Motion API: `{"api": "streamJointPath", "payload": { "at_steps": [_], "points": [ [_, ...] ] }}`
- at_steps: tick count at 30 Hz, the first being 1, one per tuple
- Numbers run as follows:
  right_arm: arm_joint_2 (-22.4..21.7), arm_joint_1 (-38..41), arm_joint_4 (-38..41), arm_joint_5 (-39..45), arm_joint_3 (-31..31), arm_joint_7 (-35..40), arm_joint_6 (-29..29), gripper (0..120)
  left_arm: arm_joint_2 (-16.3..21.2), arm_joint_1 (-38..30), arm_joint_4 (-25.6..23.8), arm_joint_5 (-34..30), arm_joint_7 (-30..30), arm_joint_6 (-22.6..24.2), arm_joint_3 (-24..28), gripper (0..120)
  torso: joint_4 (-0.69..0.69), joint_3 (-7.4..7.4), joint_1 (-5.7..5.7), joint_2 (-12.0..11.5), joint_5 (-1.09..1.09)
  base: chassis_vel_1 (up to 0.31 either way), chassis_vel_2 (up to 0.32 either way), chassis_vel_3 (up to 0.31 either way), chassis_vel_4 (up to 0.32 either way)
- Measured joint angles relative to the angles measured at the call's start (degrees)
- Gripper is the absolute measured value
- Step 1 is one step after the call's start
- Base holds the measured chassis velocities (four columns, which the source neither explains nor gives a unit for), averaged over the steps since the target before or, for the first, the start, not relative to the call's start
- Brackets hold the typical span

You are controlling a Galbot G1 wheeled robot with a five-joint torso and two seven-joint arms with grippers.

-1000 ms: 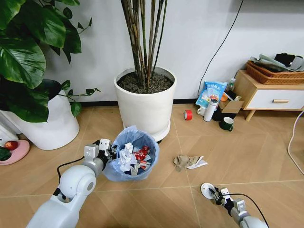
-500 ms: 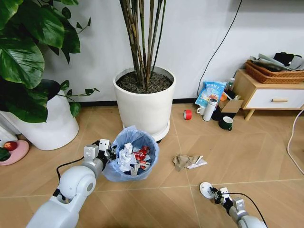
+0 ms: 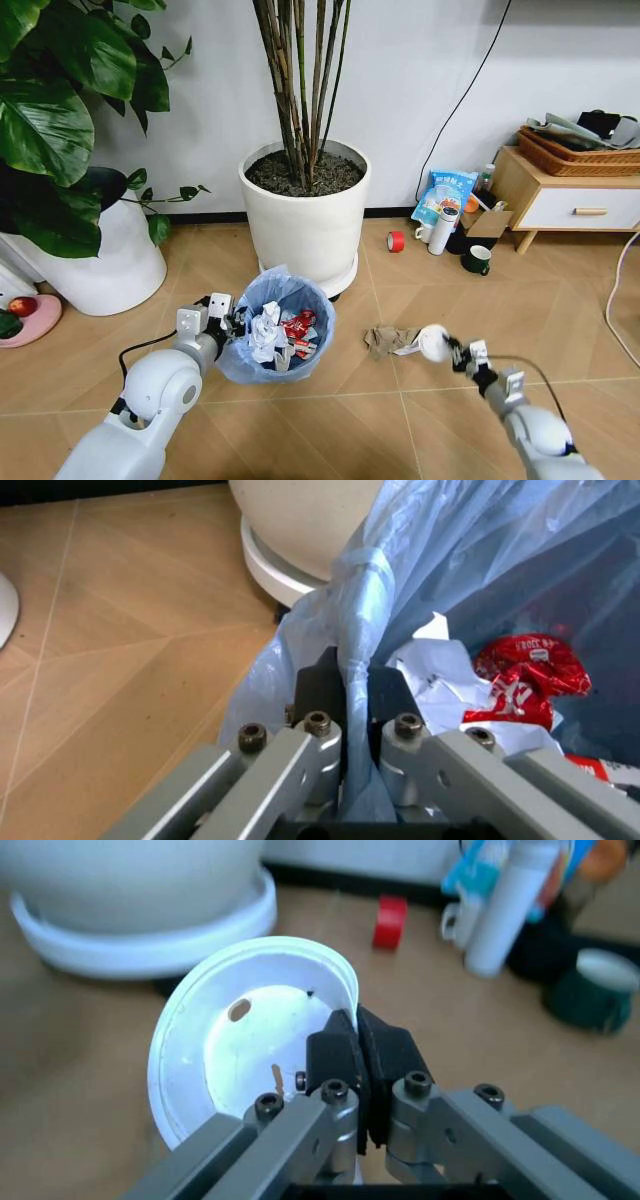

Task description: Pick up the trash bin and place the garbage on the floor into it.

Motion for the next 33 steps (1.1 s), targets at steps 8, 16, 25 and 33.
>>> {"api": "streamJointPath", "payload": {
  "at_steps": [8,16,25,33],
  "points": [
    [-3.4,3.5,16.6,8.1,-4.6,1.7,-8.4,0,-0.1,-1.5,1.1,-0.8,0.2,0.0,0.6,0,0.01,-0.01,0.0,0.0,-0.02,0.0,0.0,0.0,0.0],
    [-6.2,9.7,27.0,13.4,-13.7,5.6,-15.8,0,0.1,-3.9,2.9,-2.5,0.2,0.0,2.0,0,0.01,0.0,-0.01,0.0,0.0,0.0,0.0,0.0,0.0],
    [-8.4,15.4,29.9,16.2,-24.8,6.1,-17.8,0,0.0,-7.2,4.6,-3.9,-0.1,0.0,4.2,0,0.01,0.0,-0.01,0.0,0.0,0.0,0.0,0.0,0.0],
    [-8.8,18.4,28.5,16.1,-32.1,6.1,-18.0,7,0.0,-8.4,5.2,-4.5,-0.4,0.0,4.7,0,0.01,0.0,-0.01,0.0,-0.01,0.0,0.0,0.0,0.0]
  ]
}}
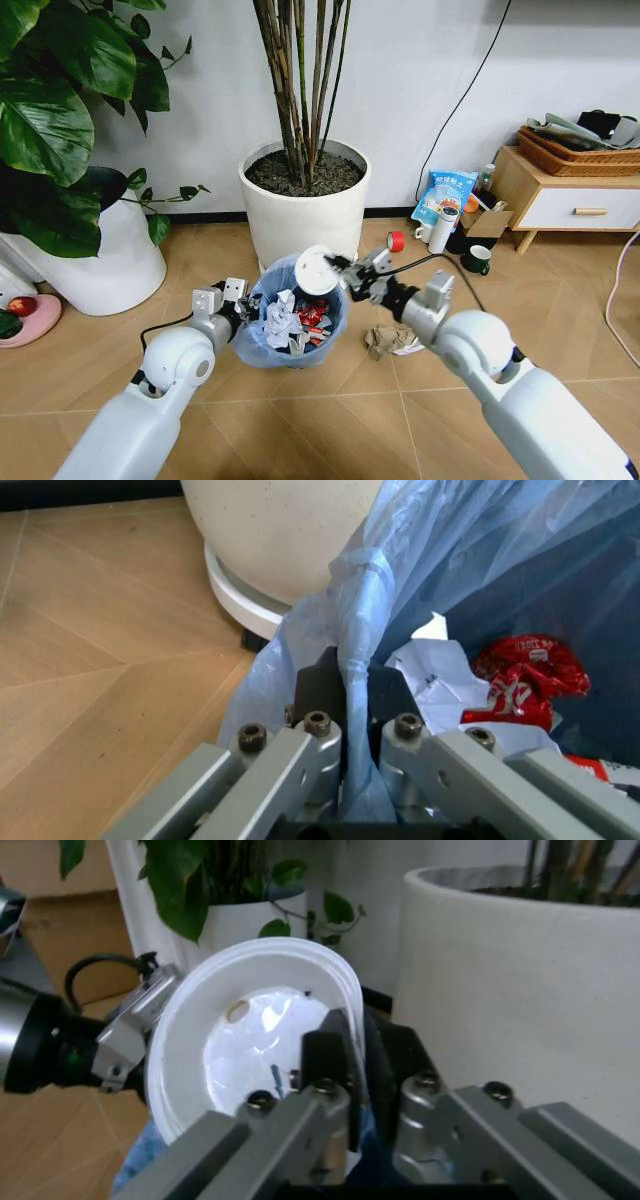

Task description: Pick up the trash bin and place the garbage on the floor into it.

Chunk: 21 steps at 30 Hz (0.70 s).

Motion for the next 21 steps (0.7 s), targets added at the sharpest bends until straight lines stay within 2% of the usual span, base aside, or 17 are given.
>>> {"api": "streamJointPath", "payload": {
  "at_steps": [6,8,11,12,13,14,16,19,21],
  "points": [
    [0.3,1.3,-1.2,-0.3,-2.7,-0.1,0.0,30,-0.2,-0.2,0.1,-0.1,-0.4,0.0,-0.1,0,0.0,0.0,0.0,0.0,0.01,0.0,0.0,0.0,0.0],
    [0.4,1.3,-1.3,-0.4,-2.8,-0.1,0.0,32,-0.3,-0.2,0.1,-0.1,-0.4,0.0,-0.1,0,0.0,0.0,0.0,0.0,0.01,0.0,0.0,0.0,0.0],
    [0.8,1.3,-1.7,-0.7,-2.9,-0.2,0.0,49,-0.5,-0.3,0.2,-0.1,-0.5,0.0,0.1,0,0.0,0.0,0.0,0.0,0.01,0.0,0.0,0.0,0.0],
    [0.8,1.3,-1.7,-0.7,-2.9,-0.2,0.0,49,-0.5,-0.3,0.2,-0.1,-0.5,0.0,0.1,0,0.0,0.0,0.0,0.0,0.01,0.0,0.0,0.0,0.0],
    [1.0,1.2,-1.8,-0.8,-2.9,-0.2,0.0,54,-0.5,-0.4,0.2,-0.1,-0.6,0.0,0.2,0,0.0,0.0,0.0,0.0,0.0,0.0,0.0,0.0,0.0],
    [1.0,1.1,-1.8,-0.8,-2.9,-0.2,0.1,61,-0.6,-0.5,0.2,-0.1,-0.6,0.0,0.4,0,0.0,0.0,0.0,0.0,0.0,0.0,0.0,0.0,0.0],
    [1.1,1.0,-1.7,-0.9,-2.7,-0.2,0.1,64,-0.6,-0.5,0.2,-0.1,-0.7,0.0,0.5,0,0.0,0.0,0.0,0.0,0.01,0.0,0.0,0.0,0.0],
    [1.5,0.2,-1.7,-0.8,0.1,0.5,0.2,77,-0.5,0.0,0.1,0.1,-0.7,0.0,0.0,0,0.0,0.0,0.0,0.0,0.0,0.0,0.0,0.0,0.0],
    [1.5,0.0,-1.8,-0.8,0.7,0.7,0.2,81,-0.5,0.2,0.1,0.1,-0.7,0.0,-0.2,0,0.0,0.0,0.0,0.0,0.01,0.0,0.0,0.0,0.0]
  ]
}}
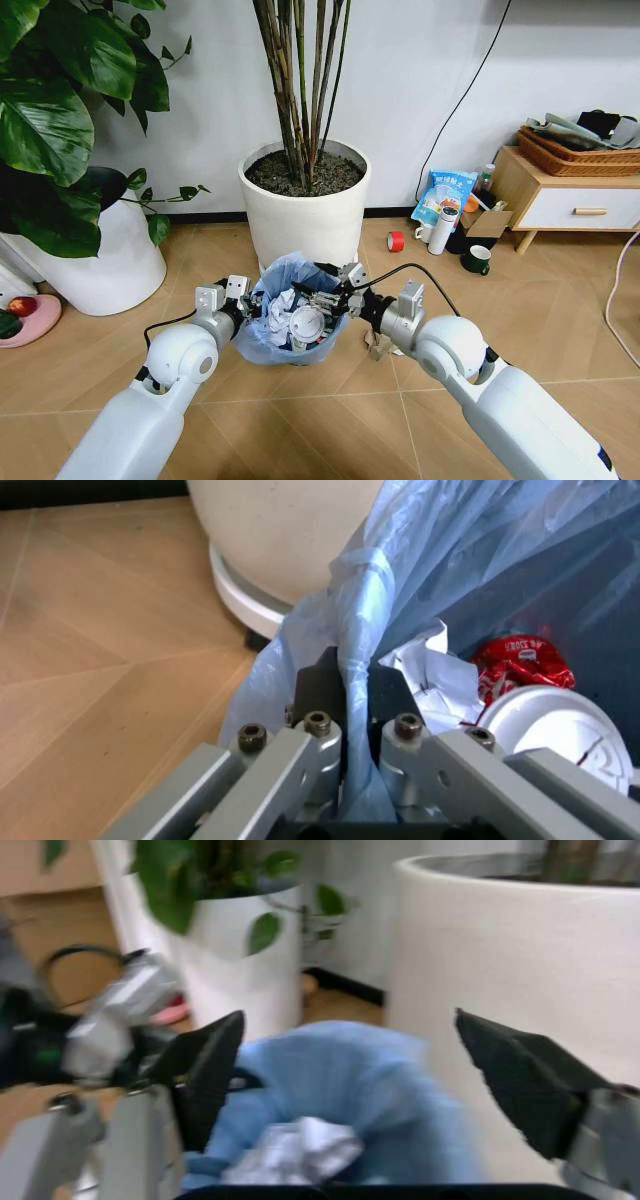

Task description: Pick up the trash bin and place the garbage on the floor into it.

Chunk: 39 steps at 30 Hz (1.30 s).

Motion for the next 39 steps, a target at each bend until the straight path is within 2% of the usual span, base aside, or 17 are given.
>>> {"api": "streamJointPath", "payload": {
  "at_steps": [1,3,6,8,9,11,12,14,16,18,20,21,24,30,39],
  "points": [
    [0.0,-0.6,-0.3,0.0,1.5,0.9,0.3,88,0.1,0.3,-0.1,0.1,0.0,0.0,-0.4,0,0.0,0.0,0.0,0.0,0.0,0.0,0.0,0.0,0.0],
    [-0.4,-1.5,-1.3,0.4,4.0,3.1,0.9,96,0.3,0.9,-0.4,0.1,0.0,0.0,-1.1,0,0.0,0.0,0.0,0.0,0.0,0.0,0.0,0.0,0.0],
    [-0.8,-2.1,-3.1,0.7,6.0,4.2,1.5,99,0.4,1.1,-0.7,0.1,0.0,0.0,-1.5,0,0.0,0.0,0.0,0.0,0.01,0.0,0.0,0.0,0.0],
    [-1.4,-2.6,-8.4,0.2,8.6,4.5,3.1,100,0.5,1.4,-1.2,0.1,0.0,0.0,-2.1,0,0.0,0.0,0.0,0.0,0.01,0.0,0.0,0.0,0.0],
    [-1.4,-2.6,-8.4,0.2,8.6,4.5,3.1,100,0.5,1.4,-1.2,0.1,0.0,0.0,-2.1,0,0.0,0.0,0.0,0.0,0.01,0.0,0.0,0.0,0.0],
    [-1.6,-2.8,-15.5,-0.5,9.7,4.4,4.5,100,0.5,1.7,-1.6,0.1,0.0,0.0,-2.4,0,-0.01,0.0,0.0,0.0,0.01,0.0,0.0,0.0,0.0],
    [-1.6,-2.8,-15.5,-0.5,9.7,4.4,4.5,100,0.5,1.7,-1.6,0.1,0.0,0.0,-2.4,0,-0.01,0.0,0.0,0.0,0.01,0.0,0.0,0.0,0.0],
    [-1.2,-2.8,-21.0,-0.9,9.8,4.0,4.6,100,0.5,1.9,-1.8,0.2,0.0,0.0,-2.6,0,-0.01,0.0,0.0,0.0,0.02,0.0,0.0,0.0,0.0],
    [-0.4,-2.0,-28.1,-2.5,9.4,1.0,5.5,100,0.5,2.2,-2.1,0.3,0.0,0.0,-2.8,0,-0.01,0.0,0.0,0.0,0.02,0.0,0.0,0.0,0.0],
    [-0.2,-1.5,-30.8,-3.5,9.1,-0.9,6.2,100,0.5,2.3,-2.2,0.3,0.0,0.0,-2.9,0,-0.01,0.0,0.0,0.0,0.02,0.0,0.0,0.0,0.0],
    [0.3,0.5,-37.4,-7.2,8.4,-7.4,9.3,100,0.7,2.5,-2.5,0.3,0.0,0.0,-3.1,0,-0.01,0.0,0.0,0.0,0.01,0.0,0.0,0.0,0.0],
    [0.3,0.5,-37.4,-7.2,8.4,-7.4,9.3,100,0.7,2.5,-2.5,0.3,0.0,0.0,-3.1,0,-0.01,0.0,0.0,0.0,0.01,0.0,0.0,0.0,0.0],
    [0.6,3.9,-45.9,-14.1,7.6,-15.4,11.8,100,0.7,2.5,-2.8,0.2,0.1,0.0,-3.1,0,0.01,0.0,0.0,0.0,0.0,0.0,0.0,0.0,0.0],
    [0.0,6.9,-53.3,-20.2,6.4,-21.5,11.3,100,0.1,2.1,-2.8,0.2,0.4,0.0,-2.4,0,-0.02,0.0,0.0,0.0,0.0,0.0,0.0,0.0,0.0],
    [0.6,10.3,-59.0,-26.8,5.4,-26.9,13.2,100,0.0,1.9,-2.9,0.2,0.9,0.0,-2.2,0,-0.01,0.0,0.0,0.0,-0.01,0.0,0.0,0.0,0.0]
  ]
}}
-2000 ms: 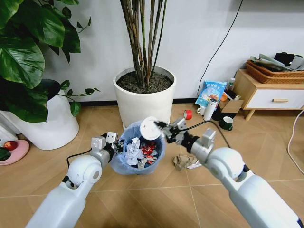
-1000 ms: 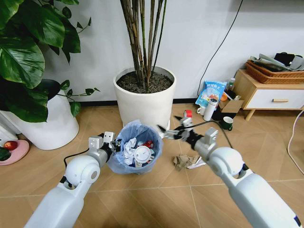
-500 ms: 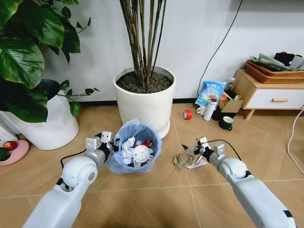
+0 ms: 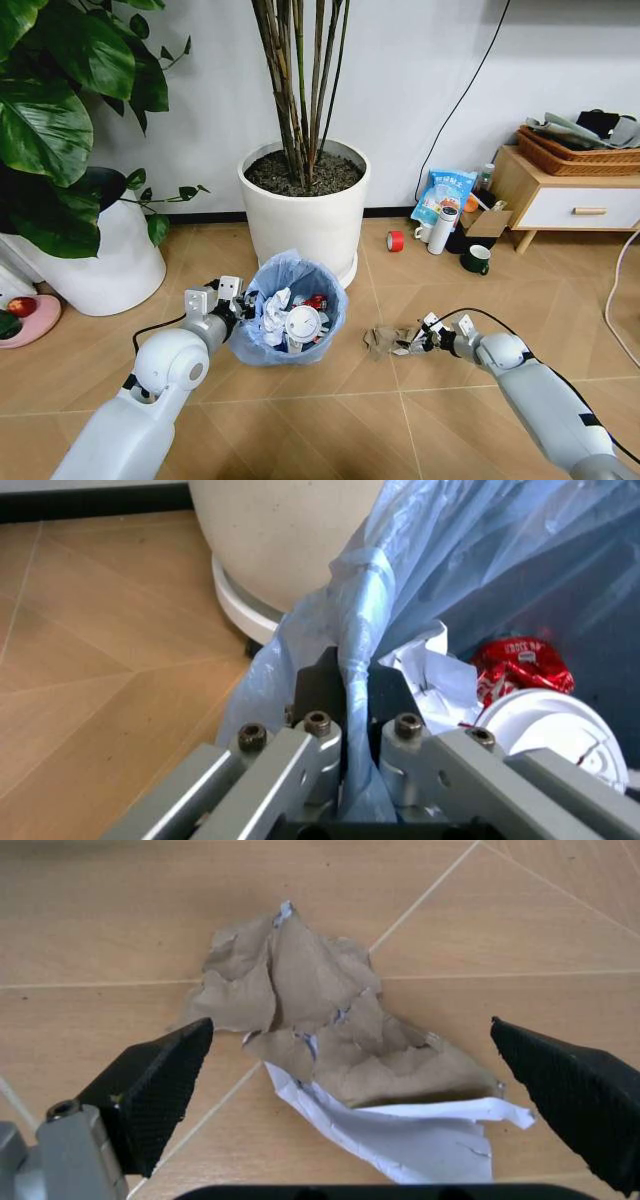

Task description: Pick up the trash bin and place the garbage on the floor into it.

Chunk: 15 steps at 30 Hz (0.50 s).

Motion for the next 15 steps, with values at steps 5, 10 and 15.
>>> {"api": "streamJointPath", "payload": {
  "at_steps": [5,10,15],
  "points": [
    [2.7,3.1,-4.8,-3.1,-0.7,-0.8,1.4,100,-0.2,-0.1,-0.1,0.1,0.1,0.0,-0.1,0,0.01,0.0,0.0,0.0,0.01,0.0,0.0,0.0,0.0],
    [5.5,4.6,-7.8,-4.5,-1.1,-1.1,1.2,100,-0.3,-0.2,-0.1,0.1,0.2,0.0,-0.5,0,0.01,0.0,0.0,0.0,0.0,0.0,0.0,0.0,0.0],
    [7.8,4.8,-8.7,-5.6,-1.1,-0.5,0.5,100,-0.4,-0.4,0.1,0.1,0.3,0.0,-0.4,0,0.01,0.0,0.0,0.0,0.0,0.0,0.0,0.0,0.0]
  ]
}}
